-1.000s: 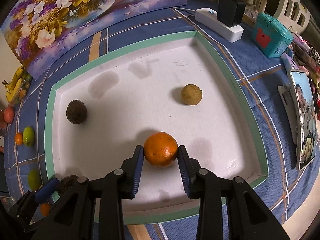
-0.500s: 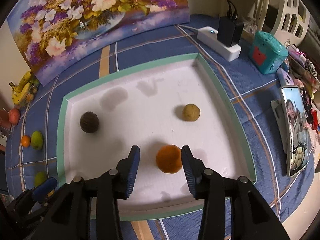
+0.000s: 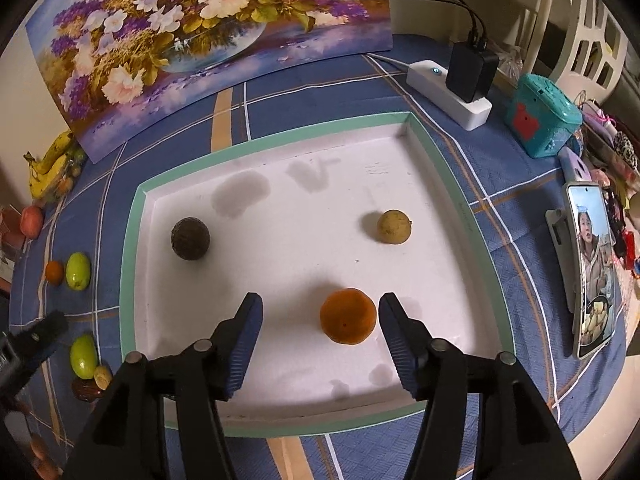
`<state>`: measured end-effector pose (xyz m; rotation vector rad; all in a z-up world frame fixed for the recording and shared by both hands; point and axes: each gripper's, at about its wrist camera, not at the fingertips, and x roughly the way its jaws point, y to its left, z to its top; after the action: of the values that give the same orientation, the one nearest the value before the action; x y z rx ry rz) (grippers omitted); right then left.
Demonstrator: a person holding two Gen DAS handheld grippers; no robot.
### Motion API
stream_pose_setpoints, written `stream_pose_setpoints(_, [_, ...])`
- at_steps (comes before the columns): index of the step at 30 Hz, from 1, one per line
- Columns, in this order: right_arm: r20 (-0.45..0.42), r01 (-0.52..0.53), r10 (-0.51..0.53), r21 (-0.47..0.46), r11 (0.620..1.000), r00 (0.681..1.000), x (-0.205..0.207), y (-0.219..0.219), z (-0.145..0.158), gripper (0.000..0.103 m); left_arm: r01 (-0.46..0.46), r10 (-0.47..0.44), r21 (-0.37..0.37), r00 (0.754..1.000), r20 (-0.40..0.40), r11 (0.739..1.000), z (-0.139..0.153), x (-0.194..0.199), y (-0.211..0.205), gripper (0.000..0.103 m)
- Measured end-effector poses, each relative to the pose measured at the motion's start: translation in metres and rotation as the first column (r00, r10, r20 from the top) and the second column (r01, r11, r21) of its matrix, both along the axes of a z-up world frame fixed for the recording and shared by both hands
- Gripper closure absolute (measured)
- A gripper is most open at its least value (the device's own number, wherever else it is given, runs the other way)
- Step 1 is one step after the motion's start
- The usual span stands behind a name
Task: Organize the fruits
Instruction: 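Open the right tool to release the orange while the left tool releases the wrinkled date into the tray, then move both open tools back toward the fruits beside the green pear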
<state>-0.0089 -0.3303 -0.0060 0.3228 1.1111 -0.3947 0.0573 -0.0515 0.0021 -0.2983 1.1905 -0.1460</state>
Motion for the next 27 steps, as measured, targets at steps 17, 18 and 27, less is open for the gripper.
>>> stream_pose_setpoints(17, [0.07, -0.07, 0.07, -0.011, 0.998, 0.995, 0.009, 0.034, 0.002, 0.016, -0.134, 0.127, 0.062, 0.985, 0.113, 0.989, 0.019, 0.002, 0.065, 0.0])
stream_pose_setpoints(18, [0.083, -0.079, 0.08, -0.014, 0.997, 0.993, 0.009, 0.038, 0.003, 0.016, -0.132, 0.125, 0.055, 0.985, 0.12, 0.99, 0.02, 0.001, 0.066, 0.0])
stream_pose_setpoints(27, [0.178, -0.185, 0.185, -0.017, 0.983, 0.967, 0.019, 0.084, 0.017, 0.016, -0.104, 0.112, -0.056, 0.98, 0.162, 0.993, 0.031, -0.003, 0.085, 0.0])
